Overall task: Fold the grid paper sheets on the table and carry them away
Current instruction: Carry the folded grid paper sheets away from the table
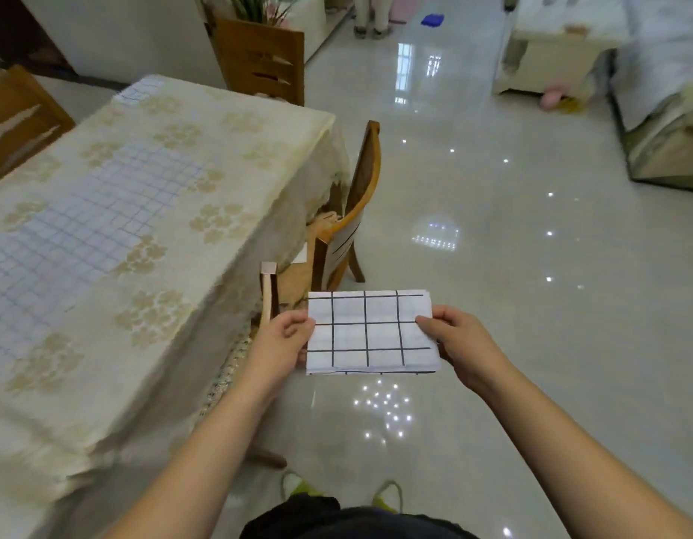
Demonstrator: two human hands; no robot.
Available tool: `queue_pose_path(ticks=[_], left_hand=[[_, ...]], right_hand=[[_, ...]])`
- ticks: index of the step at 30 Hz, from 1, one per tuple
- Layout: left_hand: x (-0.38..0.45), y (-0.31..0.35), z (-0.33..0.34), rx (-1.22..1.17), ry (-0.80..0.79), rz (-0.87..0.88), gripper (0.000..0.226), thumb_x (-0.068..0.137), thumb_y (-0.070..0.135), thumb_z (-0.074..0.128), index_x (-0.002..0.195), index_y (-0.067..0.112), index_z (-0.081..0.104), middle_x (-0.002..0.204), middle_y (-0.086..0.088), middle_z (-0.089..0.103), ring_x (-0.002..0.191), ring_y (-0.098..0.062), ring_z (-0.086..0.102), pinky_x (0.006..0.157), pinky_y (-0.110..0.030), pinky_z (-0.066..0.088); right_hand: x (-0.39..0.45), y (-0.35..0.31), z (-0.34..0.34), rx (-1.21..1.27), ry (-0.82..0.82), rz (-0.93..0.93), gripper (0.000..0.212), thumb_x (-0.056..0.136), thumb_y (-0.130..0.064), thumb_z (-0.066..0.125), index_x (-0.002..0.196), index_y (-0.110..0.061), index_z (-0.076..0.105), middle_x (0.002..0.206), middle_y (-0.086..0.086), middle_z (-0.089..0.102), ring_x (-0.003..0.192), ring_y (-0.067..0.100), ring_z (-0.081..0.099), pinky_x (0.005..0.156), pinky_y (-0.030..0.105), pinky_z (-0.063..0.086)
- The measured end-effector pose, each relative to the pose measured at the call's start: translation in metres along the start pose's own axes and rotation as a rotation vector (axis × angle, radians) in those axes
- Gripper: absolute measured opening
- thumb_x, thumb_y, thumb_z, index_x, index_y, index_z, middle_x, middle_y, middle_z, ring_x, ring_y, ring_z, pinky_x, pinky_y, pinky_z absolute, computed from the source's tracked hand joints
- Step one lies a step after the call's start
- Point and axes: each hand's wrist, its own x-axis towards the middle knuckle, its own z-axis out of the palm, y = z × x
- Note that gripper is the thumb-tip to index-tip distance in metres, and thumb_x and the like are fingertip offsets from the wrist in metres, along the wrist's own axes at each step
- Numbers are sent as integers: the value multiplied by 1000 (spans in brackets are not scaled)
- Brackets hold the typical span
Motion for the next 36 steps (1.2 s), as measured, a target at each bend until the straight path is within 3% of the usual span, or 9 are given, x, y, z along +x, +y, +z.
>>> queue_pose_path(ticks=[7, 12, 15, 18, 20, 24, 27, 32, 36], left_hand=[[13, 22, 51, 115, -144, -16, 17, 93, 31, 61, 106, 23, 66, 96, -8, 74, 91, -41, 68, 84, -63, 50], [46, 34, 69, 194, -219, -31, 17, 89, 32, 66, 105, 26, 68, 94, 0, 76, 92, -26, 71, 90, -57, 51], [74, 40, 80, 161, -236, -48, 19, 91, 23, 65, 109, 16, 68, 93, -2, 76, 89, -22, 72, 83, -42, 58], [108, 48, 88, 150, -233, -64, 18, 88, 25, 68, 103, 14, 69, 93, -9, 75, 94, -35, 69, 84, -53, 57], [130, 55, 93, 170, -251, -73, 16, 88, 28, 67, 100, 17, 69, 91, -6, 75, 93, -35, 69, 84, -54, 55], [170, 78, 108, 121, -295, -73, 10, 93, 17, 62, 101, 11, 65, 86, -7, 74, 78, -24, 70, 66, -34, 55], [196, 97, 123, 135, -340, -60, 16, 94, 13, 59, 108, 4, 63, 95, -16, 71, 75, -16, 68, 59, -21, 53], [234, 129, 163, 143, -370, -58, 16, 95, 14, 59, 109, 8, 63, 98, -10, 73, 79, -16, 71, 55, -17, 52], [270, 147, 206, 114, -346, -97, 20, 95, 11, 58, 112, 0, 61, 98, -15, 71, 79, -20, 67, 53, -17, 51]], right_hand=[[7, 6, -53, 59, 127, -1, 9, 89, -11, 64, 96, -7, 68, 88, 10, 73, 75, 19, 66, 71, 35, 53], [30, 3, -67, 100, 183, 28, 13, 89, -10, 63, 100, -6, 67, 88, 8, 73, 74, 18, 67, 68, 33, 54], [52, -4, -74, 96, 199, 44, 13, 89, -10, 63, 101, -7, 67, 90, 7, 73, 75, 17, 68, 64, 29, 54], [77, -17, -79, 89, 224, 50, 14, 90, -10, 62, 103, -7, 67, 92, 8, 73, 76, 17, 69, 62, 27, 54], [91, -27, -82, 79, 231, 54, 15, 90, -10, 62, 104, -6, 66, 95, 10, 72, 79, 18, 69, 64, 28, 54], [120, -45, -87, 107, 276, 55, 12, 91, -9, 62, 101, -6, 66, 96, 14, 71, 81, 21, 68, 68, 29, 56], [138, -57, -93, 139, 312, 38, 10, 92, -10, 61, 100, -7, 66, 94, 12, 71, 79, 19, 68, 67, 28, 55], [171, -74, -121, 126, 362, 37, 10, 92, -15, 62, 98, -11, 67, 99, 16, 72, 84, 24, 68, 82, 43, 53], [208, -89, -158, 149, 391, 32, 11, 92, -13, 62, 101, -11, 66, 96, 11, 73, 85, 23, 70, 77, 38, 57]])
